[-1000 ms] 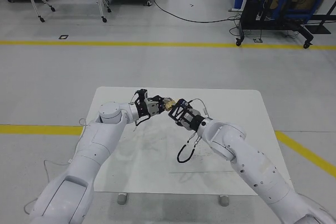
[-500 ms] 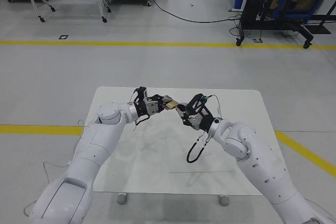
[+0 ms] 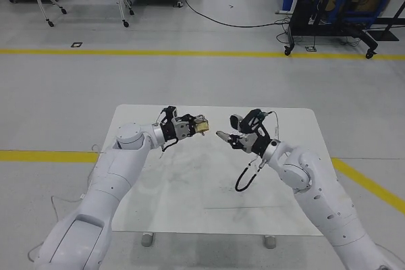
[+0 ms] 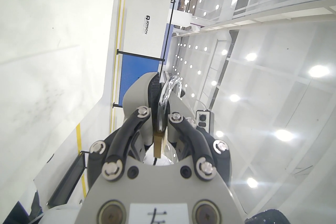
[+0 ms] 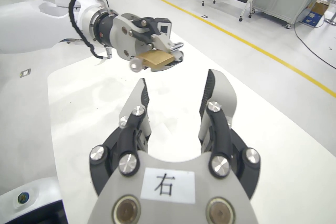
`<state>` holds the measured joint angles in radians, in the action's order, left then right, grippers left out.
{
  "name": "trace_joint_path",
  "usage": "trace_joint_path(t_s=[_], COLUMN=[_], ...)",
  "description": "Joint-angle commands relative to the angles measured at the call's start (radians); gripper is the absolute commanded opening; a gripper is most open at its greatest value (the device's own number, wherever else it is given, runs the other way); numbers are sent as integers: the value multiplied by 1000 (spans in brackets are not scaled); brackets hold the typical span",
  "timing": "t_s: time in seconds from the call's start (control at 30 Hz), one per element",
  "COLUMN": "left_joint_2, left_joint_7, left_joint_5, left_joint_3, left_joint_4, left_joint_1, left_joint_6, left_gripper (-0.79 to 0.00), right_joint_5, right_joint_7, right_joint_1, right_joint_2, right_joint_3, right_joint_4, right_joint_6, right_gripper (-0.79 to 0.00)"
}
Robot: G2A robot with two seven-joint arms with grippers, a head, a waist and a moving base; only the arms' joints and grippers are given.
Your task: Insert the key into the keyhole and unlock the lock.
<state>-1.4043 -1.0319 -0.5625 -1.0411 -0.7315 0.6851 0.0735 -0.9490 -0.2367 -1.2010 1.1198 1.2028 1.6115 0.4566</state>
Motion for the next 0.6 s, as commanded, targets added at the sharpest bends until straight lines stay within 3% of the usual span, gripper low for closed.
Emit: trace_joint_path(t_s=[0.0, 0.23, 0.33, 0.47, 0.57], left_joint_2=[-1, -5, -7, -25, -33], left_joint_7=[-4, -158, -154, -205, -255], left_joint_5=[25, 136, 322, 508, 503], left_joint_3=[14, 92, 177, 301, 317], left_joint_4=[-1, 5, -10, -40, -26], left_joint_1=[-3, -50, -90, -127, -145], left_joint_6=[12, 111, 141, 199, 230], left_gripper=[-785, -785, -785, -785, -785], right_joint_5=[33, 91, 115, 115, 115], right_joint_7=[39, 132, 153, 153, 153], right_joint_1=[-35, -208, -268, -268, -268], right_joint_2=[-9, -48, -56, -56, -56], right_joint_3=[68, 344, 427, 427, 427], right_joint_4=[0, 13, 27, 27, 27], right_joint_6=[24, 92, 100, 100, 100], right_gripper=[0, 0, 0, 0, 0])
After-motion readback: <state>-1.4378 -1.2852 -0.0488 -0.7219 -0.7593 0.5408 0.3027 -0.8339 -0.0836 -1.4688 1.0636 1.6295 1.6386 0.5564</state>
